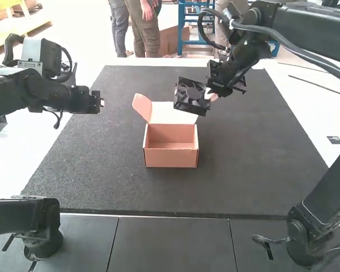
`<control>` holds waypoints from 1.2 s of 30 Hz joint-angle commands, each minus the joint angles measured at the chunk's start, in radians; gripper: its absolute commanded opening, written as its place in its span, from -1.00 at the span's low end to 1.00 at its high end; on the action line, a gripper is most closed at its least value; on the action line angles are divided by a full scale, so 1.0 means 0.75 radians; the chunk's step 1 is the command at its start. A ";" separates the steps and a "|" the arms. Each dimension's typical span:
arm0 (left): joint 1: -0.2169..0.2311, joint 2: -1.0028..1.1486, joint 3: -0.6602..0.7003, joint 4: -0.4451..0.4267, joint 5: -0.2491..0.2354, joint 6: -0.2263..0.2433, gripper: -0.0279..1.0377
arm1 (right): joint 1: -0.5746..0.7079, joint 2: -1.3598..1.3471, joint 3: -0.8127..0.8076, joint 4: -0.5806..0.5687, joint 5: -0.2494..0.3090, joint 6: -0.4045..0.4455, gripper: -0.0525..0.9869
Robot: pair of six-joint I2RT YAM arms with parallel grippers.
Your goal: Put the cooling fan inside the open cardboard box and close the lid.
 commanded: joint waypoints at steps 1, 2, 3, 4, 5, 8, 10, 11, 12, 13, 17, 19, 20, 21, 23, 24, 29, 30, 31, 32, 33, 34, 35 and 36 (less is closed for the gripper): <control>0.003 0.006 0.005 -0.003 -0.023 0.032 0.87 | 0.074 0.020 0.070 -0.011 -0.013 0.074 -0.91; 0.003 0.006 0.005 -0.005 -0.029 0.032 0.87 | 0.091 0.034 0.076 -0.011 -0.013 0.074 -0.91; 0.003 0.006 0.005 -0.005 -0.031 0.032 0.87 | 0.105 0.049 0.084 -0.011 -0.015 0.076 -0.91; 0.001 0.006 0.007 -0.005 -0.035 0.030 0.87 | 0.115 0.067 0.092 -0.011 -0.013 0.076 -0.91; 0.003 0.006 0.007 -0.005 -0.035 0.032 0.87 | 0.125 0.083 0.103 -0.009 -0.013 0.084 -0.91; 0.003 0.004 0.009 -0.001 -0.041 0.030 0.87 | 0.134 0.141 0.125 -0.007 -0.013 0.100 -0.91; 0.003 0.004 0.009 0.005 -0.045 0.030 0.87 | 0.140 0.169 0.142 -0.003 -0.005 0.098 -0.91; 0.003 0.004 0.011 0.007 -0.045 0.030 0.87 | 0.140 0.183 0.148 0.001 0.011 0.096 -0.91; 0.003 0.004 0.013 0.007 -0.045 0.030 0.87 | 0.140 0.200 0.154 0.003 0.021 0.092 -0.91; 0.003 0.004 0.015 0.007 -0.045 0.030 0.87 | 0.140 0.216 0.158 0.005 0.038 0.088 -0.91; 0.003 0.006 0.025 0.009 -0.058 0.030 0.87 | 0.142 0.278 0.178 0.016 0.087 0.049 -0.91; 0.003 0.004 0.029 0.011 -0.060 0.030 0.87 | 0.142 0.304 0.184 0.026 0.095 0.045 -0.91; 0.003 0.004 0.032 0.009 -0.062 0.030 0.87 | 0.142 0.318 0.189 0.028 0.097 0.041 -0.91; 0.003 0.004 0.034 0.009 -0.066 0.030 0.87 | 0.144 0.335 0.191 0.028 0.105 0.035 -0.91; 0.003 0.004 0.038 0.009 -0.070 0.030 0.87 | 0.150 0.361 0.195 0.030 0.122 0.027 -0.91; 0.003 0.004 0.040 0.009 -0.072 0.030 0.87 | 0.154 0.372 0.197 0.032 0.130 0.023 -0.91; 0.003 0.004 0.042 0.013 -0.080 0.030 0.87 | 0.174 0.435 0.199 0.063 0.156 0.008 -0.91; 0.003 0.004 0.044 0.013 -0.080 0.030 0.87 | 0.177 0.447 0.203 0.067 0.160 0.006 -0.91; 0.003 0.004 0.046 0.016 -0.080 0.030 0.87 | 0.181 0.460 0.205 0.071 0.162 0.006 -0.91; 0.003 0.004 0.046 0.016 -0.082 0.030 0.87 | 0.183 0.470 0.207 0.075 0.165 0.006 -0.91; 0.003 0.004 0.048 0.016 -0.080 0.030 0.87 | 0.185 0.484 0.209 0.079 0.173 0.006 -0.91; 0.003 0.006 0.050 0.016 -0.082 0.030 0.87 | 0.187 0.496 0.209 0.083 0.183 0.004 -0.91; 0.003 0.004 0.052 0.016 -0.080 0.030 0.87 | 0.187 0.507 0.211 0.087 0.193 0.002 -0.91; 0.003 0.004 0.052 0.016 -0.082 0.030 0.87 | 0.187 0.517 0.211 0.093 0.193 0.002 -0.91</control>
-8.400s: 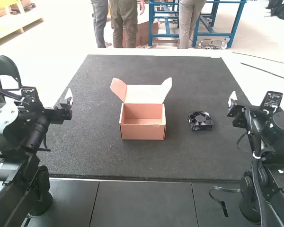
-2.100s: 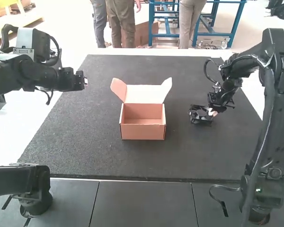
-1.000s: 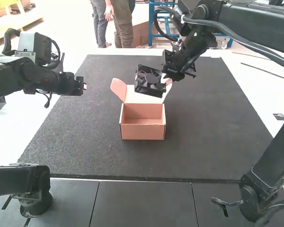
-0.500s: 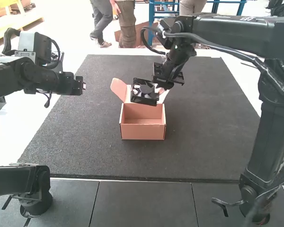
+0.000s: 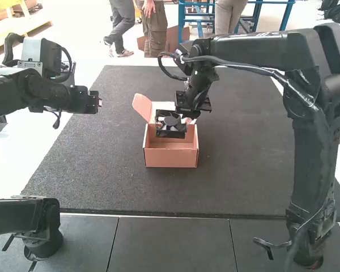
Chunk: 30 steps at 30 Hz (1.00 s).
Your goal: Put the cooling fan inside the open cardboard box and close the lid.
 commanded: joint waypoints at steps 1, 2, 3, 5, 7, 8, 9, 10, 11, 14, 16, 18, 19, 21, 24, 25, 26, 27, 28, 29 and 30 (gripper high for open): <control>0.003 0.004 0.054 0.009 -0.014 0.015 0.87 | 0.016 0.014 0.066 0.019 0.031 -0.016 -0.91; 0.003 0.004 0.056 0.007 -0.012 0.015 0.87 | 0.016 0.022 0.068 0.023 0.033 -0.016 -0.91; 0.003 0.004 0.062 0.003 -0.014 0.015 0.87 | 0.016 0.032 0.066 0.027 0.037 -0.016 -0.91; 0.003 0.004 0.072 -0.001 -0.012 0.015 0.87 | 0.016 0.053 0.064 0.044 0.049 -0.016 -0.91; 0.003 0.002 0.086 -0.005 -0.014 0.015 0.87 | 0.016 0.075 0.062 0.052 0.070 -0.018 -0.91; 0.003 0.004 0.092 -0.009 -0.012 0.015 0.87 | 0.016 0.088 0.064 0.054 0.072 -0.018 -0.91; 0.001 0.004 0.096 -0.009 -0.012 0.015 0.87 | 0.016 0.098 0.066 0.054 0.074 -0.018 -0.91; 0.003 0.004 0.101 -0.012 -0.014 0.015 0.87 | 0.016 0.110 0.068 0.060 0.074 -0.018 -0.91; 0.003 0.004 0.105 -0.014 -0.012 0.015 0.87 | 0.016 0.118 0.068 0.064 0.076 -0.020 -0.91; 0.003 0.004 0.111 -0.018 -0.014 0.015 0.87 | 0.016 0.147 0.068 0.079 0.088 -0.018 -0.91; 0.003 0.004 0.111 -0.022 -0.014 0.015 0.87 | 0.018 0.163 0.068 0.081 0.088 -0.020 -0.91; 0.003 0.004 0.111 -0.024 -0.012 0.015 0.87 | 0.016 0.173 0.068 0.079 0.094 -0.018 -0.91; 0.001 0.002 0.111 -0.026 -0.012 0.015 0.87 | 0.012 0.180 0.068 0.085 0.090 -0.018 -0.91; 0.003 0.002 0.111 -0.026 -0.012 0.015 0.87 | 0.012 0.186 0.070 0.089 0.086 -0.022 -0.86; 0.001 0.004 0.111 -0.026 -0.012 0.015 0.87 | 0.016 0.188 0.095 0.089 0.084 -0.044 -0.67; 0.003 0.004 0.111 -0.026 -0.012 0.015 0.87 | 0.016 0.188 0.103 0.089 0.082 -0.042 -0.65; 0.003 0.004 0.109 -0.022 -0.012 0.015 0.87 | 0.016 0.188 0.117 0.087 0.078 -0.042 -0.60; 0.003 0.004 0.109 -0.020 -0.012 0.015 0.87 | 0.016 0.188 0.134 0.083 0.074 -0.042 -0.48; 0.003 0.006 0.107 -0.018 -0.014 0.015 0.87 | 0.016 0.188 0.154 0.076 0.068 -0.042 -0.35; 0.003 0.008 0.107 -0.018 -0.012 0.015 0.87 | 0.016 0.188 0.175 0.066 0.055 -0.042 -0.13; 0.003 0.010 0.109 -0.016 -0.012 0.015 0.87 | 0.014 0.188 0.197 0.064 0.045 -0.038 0.16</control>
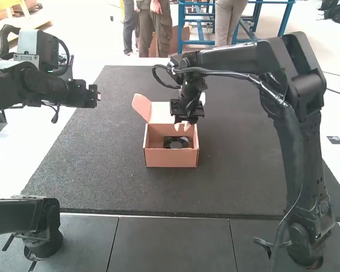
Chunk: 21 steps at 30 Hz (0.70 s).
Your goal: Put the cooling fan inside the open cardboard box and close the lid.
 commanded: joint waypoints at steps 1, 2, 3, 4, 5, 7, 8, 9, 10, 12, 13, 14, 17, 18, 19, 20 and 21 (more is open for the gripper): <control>0.003 0.010 0.045 0.013 -0.009 0.015 0.87 | 0.011 -0.015 0.105 -0.019 -0.045 -0.004 0.41; 0.003 0.010 0.043 0.022 -0.009 0.015 0.87 | 0.009 -0.015 0.139 -0.040 -0.068 -0.002 0.54; 0.003 0.012 0.045 0.028 -0.009 0.015 0.87 | 0.007 -0.015 0.184 -0.058 -0.099 0.000 0.62; 0.003 0.016 0.045 0.032 -0.009 0.015 0.87 | 0.005 -0.017 0.238 -0.081 -0.137 0.000 0.68; 0.003 0.022 0.047 0.034 -0.009 0.015 0.87 | 0.005 -0.017 0.291 -0.105 -0.172 0.000 0.72; 0.003 0.045 0.047 0.034 -0.009 0.013 0.87 | 0.003 -0.025 0.352 -0.128 -0.197 0.007 0.78; 0.003 0.057 0.047 0.036 -0.009 0.013 0.87 | -0.002 -0.035 0.344 -0.081 -0.203 0.015 0.83; 0.001 0.067 0.047 0.042 -0.009 0.011 0.87 | -0.006 -0.064 0.348 -0.066 -0.201 0.005 0.85; 0.003 0.084 0.047 0.048 -0.009 0.009 0.87 | -0.012 -0.105 0.344 -0.079 -0.197 -0.012 0.85; 0.005 0.123 0.047 0.058 -0.009 -0.013 0.87 | -0.034 -0.156 0.334 -0.142 -0.174 -0.018 0.85; 0.007 0.149 0.049 0.060 -0.011 -0.030 0.87 | -0.051 -0.170 0.321 -0.164 -0.168 -0.020 0.85; 0.007 0.172 0.055 0.062 -0.011 -0.048 0.87 | -0.071 -0.182 0.309 -0.183 -0.154 -0.028 0.85; 0.001 0.237 0.066 0.087 -0.011 -0.079 0.87 | -0.120 -0.238 0.250 -0.181 -0.107 -0.114 0.85; 0.001 0.258 0.068 0.107 -0.011 -0.081 0.87 | -0.132 -0.266 0.217 -0.154 -0.099 -0.132 0.85; 0.003 0.278 0.072 0.124 -0.011 -0.083 0.87 | -0.141 -0.295 0.186 -0.120 -0.082 -0.149 0.85; 0.003 0.298 0.074 0.142 -0.011 -0.083 0.87 | -0.151 -0.321 0.150 -0.083 -0.070 -0.177 0.85; 0.001 0.321 0.082 0.163 -0.011 -0.083 0.87 | -0.157 -0.346 0.107 -0.042 -0.058 -0.202 0.85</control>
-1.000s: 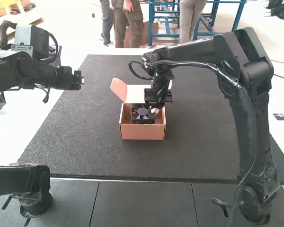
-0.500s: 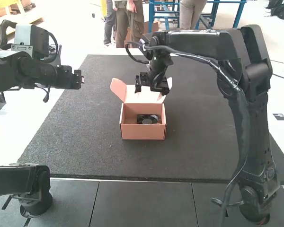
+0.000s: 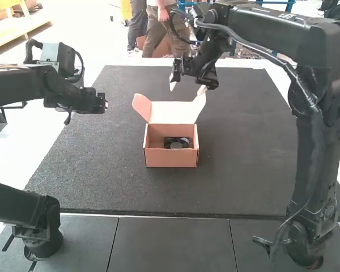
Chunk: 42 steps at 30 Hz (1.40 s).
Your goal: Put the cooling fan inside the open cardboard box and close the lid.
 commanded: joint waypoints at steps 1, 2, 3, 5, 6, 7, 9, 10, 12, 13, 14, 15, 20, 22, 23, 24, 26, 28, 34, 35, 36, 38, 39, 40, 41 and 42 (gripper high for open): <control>0.003 0.055 0.089 0.049 -0.011 -0.026 0.87 | -0.027 -0.109 -0.106 0.083 0.072 -0.109 0.85; 0.001 0.077 0.099 0.066 -0.011 -0.026 0.87 | -0.031 -0.132 -0.145 0.126 0.093 -0.127 0.85; 0.001 0.104 0.114 0.080 -0.011 -0.026 0.87 | -0.033 -0.150 -0.184 0.169 0.115 -0.152 0.85; 0.003 0.151 0.142 0.107 -0.011 -0.026 0.87 | -0.037 -0.179 -0.268 0.261 0.127 -0.168 0.85; 0.003 0.175 0.159 0.121 -0.011 -0.024 0.87 | -0.043 -0.189 -0.303 0.310 0.146 -0.174 0.85; 0.003 0.198 0.173 0.133 -0.011 -0.024 0.87 | -0.049 -0.197 -0.341 0.359 0.152 -0.177 0.85; -0.001 0.247 0.204 0.158 -0.011 -0.022 0.87 | -0.062 -0.205 -0.399 0.447 0.154 -0.179 0.85; -0.005 0.269 0.218 0.166 -0.011 -0.022 0.87 | -0.070 -0.205 -0.419 0.482 0.154 -0.183 0.85; -0.022 0.314 0.245 0.180 -0.009 -0.022 0.87 | -0.080 -0.203 -0.456 0.558 0.162 -0.197 0.85; -0.028 0.333 0.257 0.188 -0.009 -0.022 0.87 | -0.086 -0.201 -0.476 0.607 0.178 -0.209 0.85; -0.036 0.353 0.265 0.201 -0.009 -0.022 0.87 | -0.092 -0.197 -0.495 0.670 0.189 -0.215 0.85; -0.042 0.370 0.273 0.211 -0.007 -0.024 0.87 | -0.098 -0.191 -0.511 0.740 0.191 -0.224 0.85; -0.073 0.453 0.302 0.256 -0.005 -0.026 0.87 | -0.139 -0.123 -0.483 0.819 0.205 -0.238 0.85; -0.087 0.482 0.314 0.266 -0.005 -0.026 0.87 | -0.152 -0.087 -0.444 0.799 0.201 -0.238 0.85; -0.093 0.498 0.322 0.268 -0.003 -0.026 0.87 | -0.160 -0.068 -0.423 0.783 0.199 -0.238 0.85; -0.097 0.511 0.333 0.270 -0.003 -0.028 0.87 | -0.166 -0.054 -0.405 0.766 0.197 -0.238 0.85; -0.103 0.533 0.355 0.272 -0.003 -0.028 0.87 | -0.176 -0.025 -0.366 0.750 0.195 -0.238 0.85; -0.107 0.558 0.382 0.272 -0.001 -0.028 0.87 | -0.180 0.007 -0.321 0.717 0.181 -0.232 0.85; -0.112 0.635 0.445 0.268 0.012 -0.037 0.87 | -0.192 0.089 -0.192 0.594 0.121 -0.195 0.85; -0.114 0.644 0.453 0.266 0.016 -0.037 0.87 | -0.195 0.102 -0.174 0.576 0.107 -0.189 0.85; -0.116 0.650 0.463 0.264 0.018 -0.039 0.87 | -0.195 0.112 -0.159 0.560 0.093 -0.183 0.85; -0.124 0.664 0.474 0.258 0.026 -0.039 0.87 | -0.199 0.128 -0.127 0.527 0.088 -0.183 0.84; -0.130 0.668 0.478 0.256 0.028 -0.039 0.87 | -0.201 0.136 -0.112 0.511 0.082 -0.183 0.84; -0.138 0.672 0.482 0.252 0.028 -0.039 0.87 | -0.201 0.142 -0.100 0.496 0.074 -0.183 0.84; -0.148 0.676 0.482 0.252 0.032 -0.039 0.87 | -0.201 0.147 -0.090 0.482 0.066 -0.181 0.84; -0.157 0.676 0.484 0.250 0.042 -0.039 0.87 | -0.201 0.153 -0.080 0.470 0.062 -0.177 0.84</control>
